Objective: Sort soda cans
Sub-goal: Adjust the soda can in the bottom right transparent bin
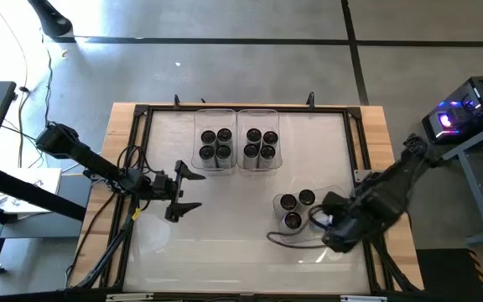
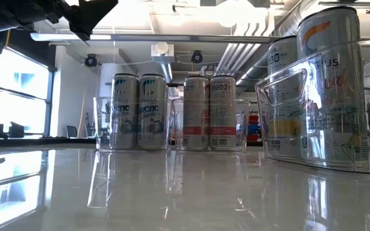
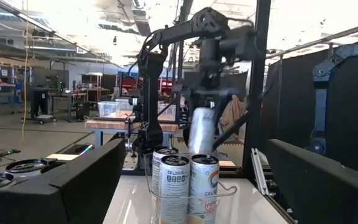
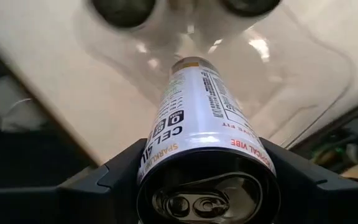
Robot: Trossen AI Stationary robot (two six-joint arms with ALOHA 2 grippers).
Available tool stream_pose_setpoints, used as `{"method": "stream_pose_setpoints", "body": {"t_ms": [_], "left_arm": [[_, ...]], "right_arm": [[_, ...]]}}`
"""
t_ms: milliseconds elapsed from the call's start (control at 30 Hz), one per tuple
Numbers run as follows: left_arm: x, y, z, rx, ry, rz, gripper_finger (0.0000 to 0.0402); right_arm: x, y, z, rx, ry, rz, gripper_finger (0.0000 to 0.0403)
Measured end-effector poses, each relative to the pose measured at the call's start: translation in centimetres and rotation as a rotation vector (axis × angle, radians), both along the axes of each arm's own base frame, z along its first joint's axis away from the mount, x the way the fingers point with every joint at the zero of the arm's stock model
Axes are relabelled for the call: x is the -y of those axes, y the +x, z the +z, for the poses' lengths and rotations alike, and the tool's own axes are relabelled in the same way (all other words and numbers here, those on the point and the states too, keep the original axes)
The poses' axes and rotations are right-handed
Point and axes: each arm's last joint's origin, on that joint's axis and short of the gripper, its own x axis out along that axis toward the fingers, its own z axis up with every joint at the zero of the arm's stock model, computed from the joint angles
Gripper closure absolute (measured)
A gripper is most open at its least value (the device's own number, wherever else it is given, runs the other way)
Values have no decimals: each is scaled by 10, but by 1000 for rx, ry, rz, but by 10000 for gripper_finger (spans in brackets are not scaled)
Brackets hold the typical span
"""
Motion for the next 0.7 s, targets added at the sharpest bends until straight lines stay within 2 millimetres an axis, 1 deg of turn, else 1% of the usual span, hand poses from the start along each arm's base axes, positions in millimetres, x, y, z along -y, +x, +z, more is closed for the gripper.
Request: {"method": "stream_pose_setpoints", "body": {"t_ms": [167, 300, 500, 600, 700], "left_arm": [[0, 0, 0, -1, -12, -4, 17], [0, 0, 0, -1, -13, -4, 17], [0, 0, -1, -7, -10, -3, 17], [0, 0, -1, -13, -7, -3, 17], [0, 0, -1, -13, -7, -3, 17]], "right_arm": [[19, 15, -16, -78, -19, -1, 164], [27, 32, -27, -144, -16, 36, 164], [20, 63, -50, -261, 34, 155, 164], [15, 76, -59, -270, 31, 212, 164], [13, 85, -62, -259, 37, 251, 164]]}}
